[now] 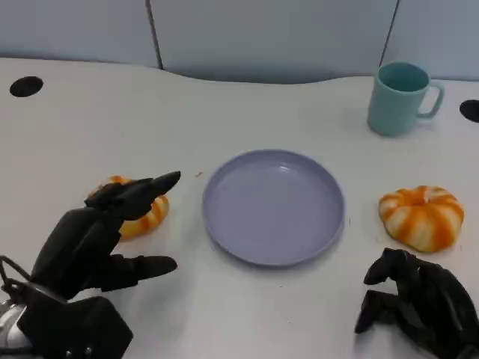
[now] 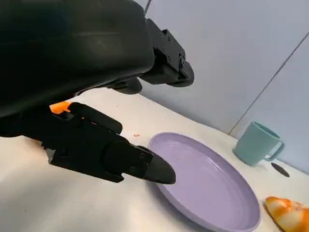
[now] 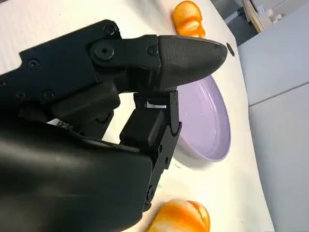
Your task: Grasp the bread from the table and place it into the plate.
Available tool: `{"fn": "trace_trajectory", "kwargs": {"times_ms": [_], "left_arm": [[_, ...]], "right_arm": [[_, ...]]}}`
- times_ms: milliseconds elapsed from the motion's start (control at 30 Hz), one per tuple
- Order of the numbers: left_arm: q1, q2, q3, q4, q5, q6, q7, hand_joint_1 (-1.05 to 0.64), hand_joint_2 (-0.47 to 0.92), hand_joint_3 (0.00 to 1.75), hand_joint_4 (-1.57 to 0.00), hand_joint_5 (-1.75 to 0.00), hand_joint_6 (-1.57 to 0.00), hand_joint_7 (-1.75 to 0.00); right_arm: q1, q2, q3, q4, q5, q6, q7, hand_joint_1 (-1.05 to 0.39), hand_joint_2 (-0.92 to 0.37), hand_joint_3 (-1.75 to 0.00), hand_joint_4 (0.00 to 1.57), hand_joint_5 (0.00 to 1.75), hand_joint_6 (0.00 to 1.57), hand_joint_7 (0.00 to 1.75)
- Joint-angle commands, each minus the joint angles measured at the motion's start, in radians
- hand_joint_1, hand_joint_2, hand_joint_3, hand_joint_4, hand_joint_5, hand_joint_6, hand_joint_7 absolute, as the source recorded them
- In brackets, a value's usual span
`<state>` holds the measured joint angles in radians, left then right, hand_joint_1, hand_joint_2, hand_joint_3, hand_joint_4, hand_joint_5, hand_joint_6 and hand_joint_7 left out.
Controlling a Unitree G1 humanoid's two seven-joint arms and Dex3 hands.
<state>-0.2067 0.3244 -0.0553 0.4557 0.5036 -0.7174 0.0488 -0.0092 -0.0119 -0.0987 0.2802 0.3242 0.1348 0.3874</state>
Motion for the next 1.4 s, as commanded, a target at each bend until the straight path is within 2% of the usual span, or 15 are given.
{"fn": "trace_trajectory", "kwargs": {"times_ms": [33, 300, 433, 767, 1067, 1300, 1400], "left_arm": [[-0.246, 0.157, -0.207, -0.010, 0.501, 0.334, -0.048, -0.65, 0.86, 0.01, -0.02, -0.17, -0.16, 0.00], [-0.346, 0.156, -0.327, 0.067, 0.562, 0.464, -0.034, -0.68, 0.86, 0.01, 0.00, -0.07, -0.12, -0.01], [-0.374, 0.162, -0.371, 0.094, 0.562, 0.491, -0.024, -0.68, 0.87, 0.01, 0.00, -0.06, -0.12, -0.01], [-0.488, 0.121, -0.466, 0.300, 0.527, 0.504, -0.022, -0.68, 0.88, 0.00, -0.02, -0.05, -0.12, 0.00], [-0.651, -0.001, -0.580, 0.690, 0.522, 0.515, 0.054, -0.67, 0.87, 0.00, -0.03, -0.04, -0.10, 0.00], [-0.713, -0.069, -0.620, 0.821, 0.501, 0.540, 0.059, -0.71, 0.84, 0.00, -0.04, -0.04, -0.11, -0.01], [-0.722, -0.079, -0.631, 0.839, 0.486, 0.545, 0.057, -0.71, 0.84, 0.00, -0.04, -0.04, -0.11, 0.00]], "right_arm": [[0.011, -0.005, -0.003, 0.016, 0.000, -0.015, 0.010, -0.45, -0.92, -0.46, 1.23, 1.15, 1.13, 1.07], [0.017, -0.006, -0.002, 0.009, -0.002, -0.011, 0.013, -0.45, -0.92, -0.46, 1.23, 1.14, 1.14, 1.06], [0.022, -0.006, -0.001, 0.006, -0.003, -0.014, 0.015, -0.45, -0.92, -0.46, 1.22, 1.13, 1.13, 1.06], [0.021, -0.001, -0.004, 0.004, 0.006, -0.004, 0.012, -0.45, -0.92, -0.47, 1.22, 1.14, 1.12, 1.08], [0.026, -0.012, -0.005, -0.002, -0.001, -0.005, 0.013, -0.45, -0.92, -0.46, 1.22, 1.15, 1.13, 1.08], [0.038, -0.020, -0.010, -0.018, 0.004, -0.002, 0.021, -0.44, -0.92, -0.48, 1.21, 1.16, 1.11, 1.09], [0.039, -0.021, -0.012, -0.017, 0.006, -0.005, 0.027, -0.43, -0.92, -0.49, 1.21, 1.16, 1.11, 1.10]]}}
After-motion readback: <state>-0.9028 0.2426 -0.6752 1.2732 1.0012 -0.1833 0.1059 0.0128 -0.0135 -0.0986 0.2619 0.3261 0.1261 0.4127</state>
